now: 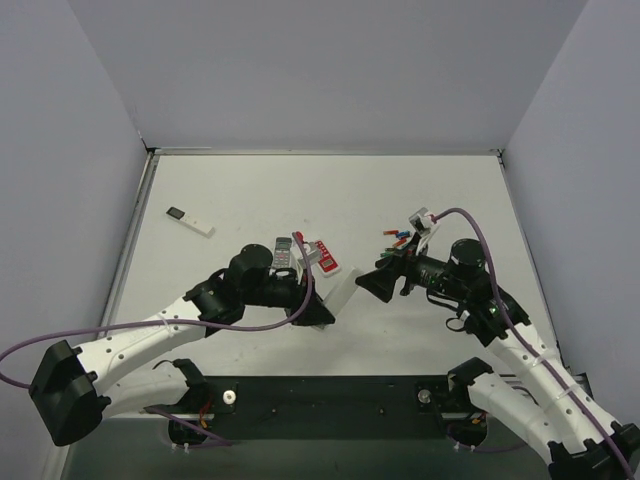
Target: Load the batteries into the remote control
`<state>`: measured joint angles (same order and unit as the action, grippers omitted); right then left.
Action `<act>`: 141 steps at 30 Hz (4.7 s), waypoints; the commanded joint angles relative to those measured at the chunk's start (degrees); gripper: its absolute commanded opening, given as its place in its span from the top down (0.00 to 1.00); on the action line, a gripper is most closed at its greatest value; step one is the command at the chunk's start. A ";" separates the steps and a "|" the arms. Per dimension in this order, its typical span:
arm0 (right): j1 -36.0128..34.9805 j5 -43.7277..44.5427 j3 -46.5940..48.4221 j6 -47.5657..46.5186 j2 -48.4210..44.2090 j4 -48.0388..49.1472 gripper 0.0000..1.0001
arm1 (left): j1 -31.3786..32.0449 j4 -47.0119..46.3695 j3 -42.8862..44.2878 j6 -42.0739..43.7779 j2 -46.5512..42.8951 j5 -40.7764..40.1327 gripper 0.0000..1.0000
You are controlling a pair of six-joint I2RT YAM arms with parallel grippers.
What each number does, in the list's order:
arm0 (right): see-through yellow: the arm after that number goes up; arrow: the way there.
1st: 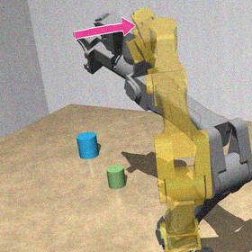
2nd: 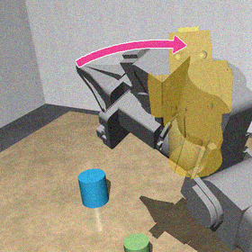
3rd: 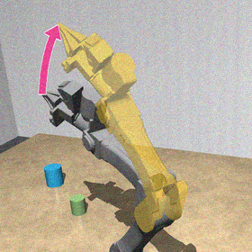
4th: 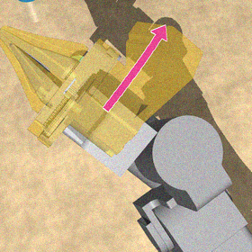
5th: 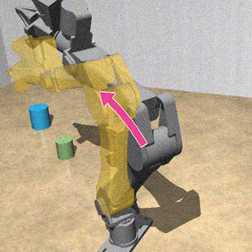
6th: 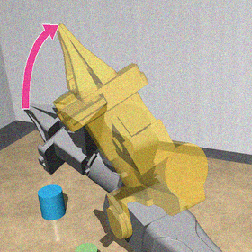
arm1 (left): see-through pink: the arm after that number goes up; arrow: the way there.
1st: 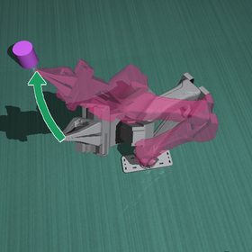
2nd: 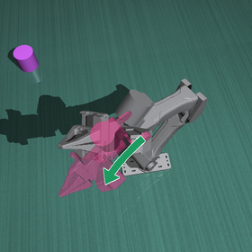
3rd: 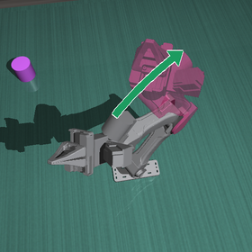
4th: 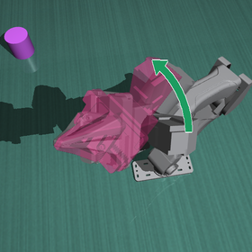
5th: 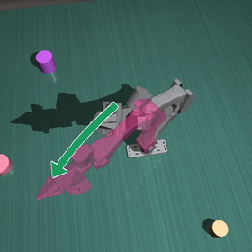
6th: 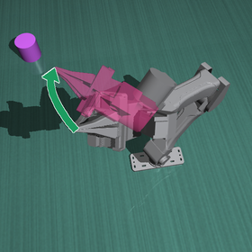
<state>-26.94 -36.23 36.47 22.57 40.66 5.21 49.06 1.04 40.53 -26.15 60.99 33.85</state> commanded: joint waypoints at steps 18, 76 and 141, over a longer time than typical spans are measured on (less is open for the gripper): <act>-0.22 -28.73 6.51 -4.20 11.63 1.82 0.66 | -0.37 4.06 4.82 5.23 0.45 10.28 1.00; -33.18 54.42 -18.18 50.90 13.13 52.18 1.00 | 4.03 -58.68 -27.26 -36.69 -9.23 -59.25 0.28; -3.84 39.49 5.18 5.92 15.03 -25.95 0.35 | -28.49 -24.86 -27.54 -27.04 -16.00 -14.52 1.00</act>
<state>-34.96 8.93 35.88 40.88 48.27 -11.84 25.45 -26.22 6.04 -58.63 41.93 1.74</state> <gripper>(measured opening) 0.648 0.344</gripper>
